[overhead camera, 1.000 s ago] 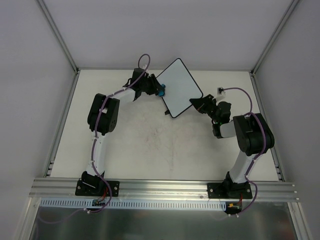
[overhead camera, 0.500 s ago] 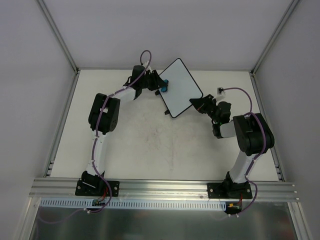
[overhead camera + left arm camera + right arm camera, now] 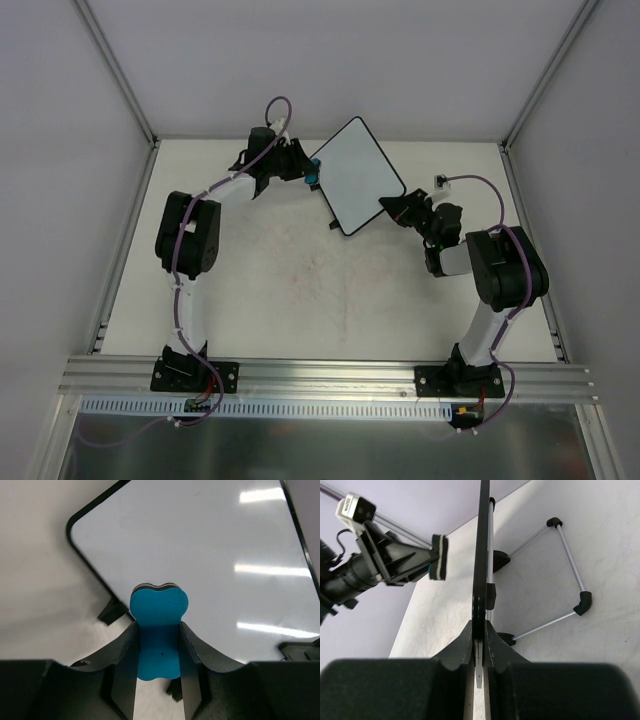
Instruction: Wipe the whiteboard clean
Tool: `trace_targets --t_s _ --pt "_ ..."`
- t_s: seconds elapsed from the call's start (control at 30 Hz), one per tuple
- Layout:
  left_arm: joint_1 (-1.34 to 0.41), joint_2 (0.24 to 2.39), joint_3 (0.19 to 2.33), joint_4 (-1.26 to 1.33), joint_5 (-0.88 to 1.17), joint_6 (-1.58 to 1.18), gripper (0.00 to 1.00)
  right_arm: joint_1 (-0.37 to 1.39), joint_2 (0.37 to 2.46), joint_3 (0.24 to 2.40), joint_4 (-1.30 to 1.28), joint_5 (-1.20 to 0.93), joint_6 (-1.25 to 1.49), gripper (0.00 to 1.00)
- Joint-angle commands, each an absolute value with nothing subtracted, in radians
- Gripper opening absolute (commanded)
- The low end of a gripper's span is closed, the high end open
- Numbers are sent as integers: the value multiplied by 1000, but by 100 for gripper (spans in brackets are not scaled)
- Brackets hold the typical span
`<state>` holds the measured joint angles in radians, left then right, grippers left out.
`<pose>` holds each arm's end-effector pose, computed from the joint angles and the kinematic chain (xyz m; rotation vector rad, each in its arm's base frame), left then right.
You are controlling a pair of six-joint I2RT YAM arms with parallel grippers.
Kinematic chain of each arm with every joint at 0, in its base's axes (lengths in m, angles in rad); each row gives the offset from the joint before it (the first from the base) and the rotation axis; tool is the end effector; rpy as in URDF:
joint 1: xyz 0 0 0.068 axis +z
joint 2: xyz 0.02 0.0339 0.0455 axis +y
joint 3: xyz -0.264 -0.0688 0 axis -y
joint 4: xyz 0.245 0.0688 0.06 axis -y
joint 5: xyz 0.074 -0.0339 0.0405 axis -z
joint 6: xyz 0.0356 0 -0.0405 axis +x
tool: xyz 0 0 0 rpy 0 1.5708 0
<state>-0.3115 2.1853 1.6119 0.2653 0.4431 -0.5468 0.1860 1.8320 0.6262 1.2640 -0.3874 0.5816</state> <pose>0.4824 -0.1714 0.2145 0.0899 1.9715 -0.9913 0.3301 0.0758 0.1673 -0.0114 1.5864 0.8990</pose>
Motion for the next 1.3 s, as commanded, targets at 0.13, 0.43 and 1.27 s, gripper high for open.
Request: trace_targets --t_s 0.13,0.43,1.27 --pt "-265 1901 1401 22 201 -358 31 203 1839 632 1322 -442 569 0" --pt "-259 1825 1296 -242 77 -264 33 206 1842 630 1330 -443 577 0" --pt "-247 1859 1287 -310 -69 -213 69 206 1844 629 1335 -443 580 0"
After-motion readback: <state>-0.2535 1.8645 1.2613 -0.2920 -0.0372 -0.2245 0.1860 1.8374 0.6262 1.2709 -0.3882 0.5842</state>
